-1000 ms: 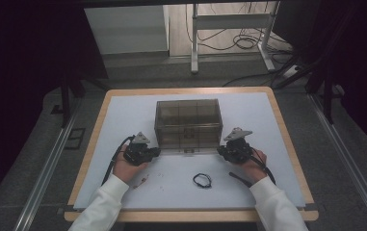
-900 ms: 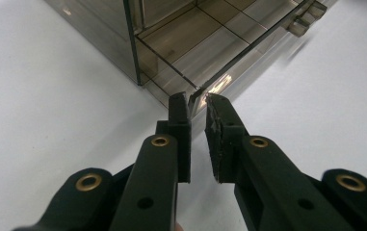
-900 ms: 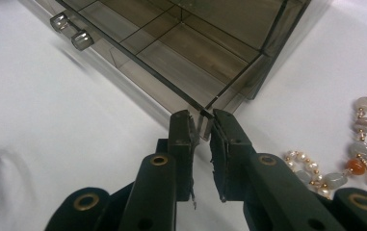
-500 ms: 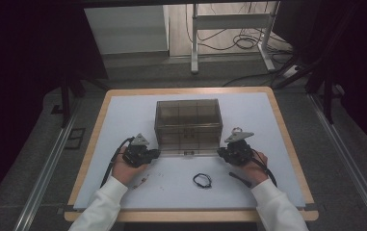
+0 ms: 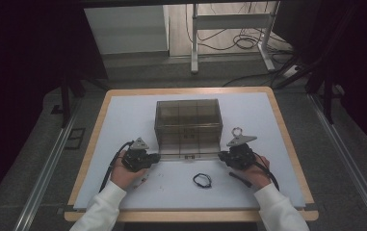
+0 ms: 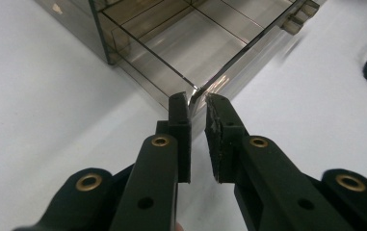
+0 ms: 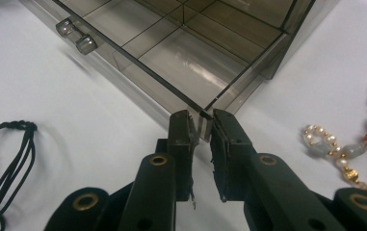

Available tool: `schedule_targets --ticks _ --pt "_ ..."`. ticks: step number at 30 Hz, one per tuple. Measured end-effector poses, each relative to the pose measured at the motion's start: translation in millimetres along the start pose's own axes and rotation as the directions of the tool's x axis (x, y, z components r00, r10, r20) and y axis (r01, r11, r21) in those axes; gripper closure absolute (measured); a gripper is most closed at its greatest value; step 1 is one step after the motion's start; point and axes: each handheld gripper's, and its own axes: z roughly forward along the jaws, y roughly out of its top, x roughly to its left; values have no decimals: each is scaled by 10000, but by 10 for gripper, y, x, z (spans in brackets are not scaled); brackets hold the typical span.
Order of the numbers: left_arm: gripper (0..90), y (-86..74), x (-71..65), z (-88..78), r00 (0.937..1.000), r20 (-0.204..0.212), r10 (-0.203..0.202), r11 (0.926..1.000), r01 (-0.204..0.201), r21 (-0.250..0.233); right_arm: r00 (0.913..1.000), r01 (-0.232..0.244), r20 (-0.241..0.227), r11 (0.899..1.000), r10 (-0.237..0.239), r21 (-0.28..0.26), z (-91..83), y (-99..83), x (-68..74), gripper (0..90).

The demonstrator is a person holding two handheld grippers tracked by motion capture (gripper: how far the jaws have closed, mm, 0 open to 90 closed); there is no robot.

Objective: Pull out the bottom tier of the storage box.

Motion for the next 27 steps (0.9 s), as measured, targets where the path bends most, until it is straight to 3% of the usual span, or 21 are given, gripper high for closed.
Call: schedule_targets --ticks 15,17,19,23,27 --pt "793 -35 -2 11 9996 275 -114 9999 115 -18 9998 -91 -188 9999 93 95 0 -39 3 770" --pt "745 -40 4 9 9989 443 -141 9998 146 -128 9992 -268 -280 9996 269 33 7 -49 -2 736" --pt "643 -36 -4 -9 9994 293 -189 9998 193 -112 9984 -436 -373 9989 430 -167 -4 -52 -9 649" --pt "488 -44 3 -59 9991 197 -380 9991 383 -153 9975 -584 -420 9975 567 -404 -66 -33 3 559" --pt "409 -63 -22 -124 9987 149 -488 9982 493 -338 9954 -807 -576 9943 767 -698 -137 -10 13 471"
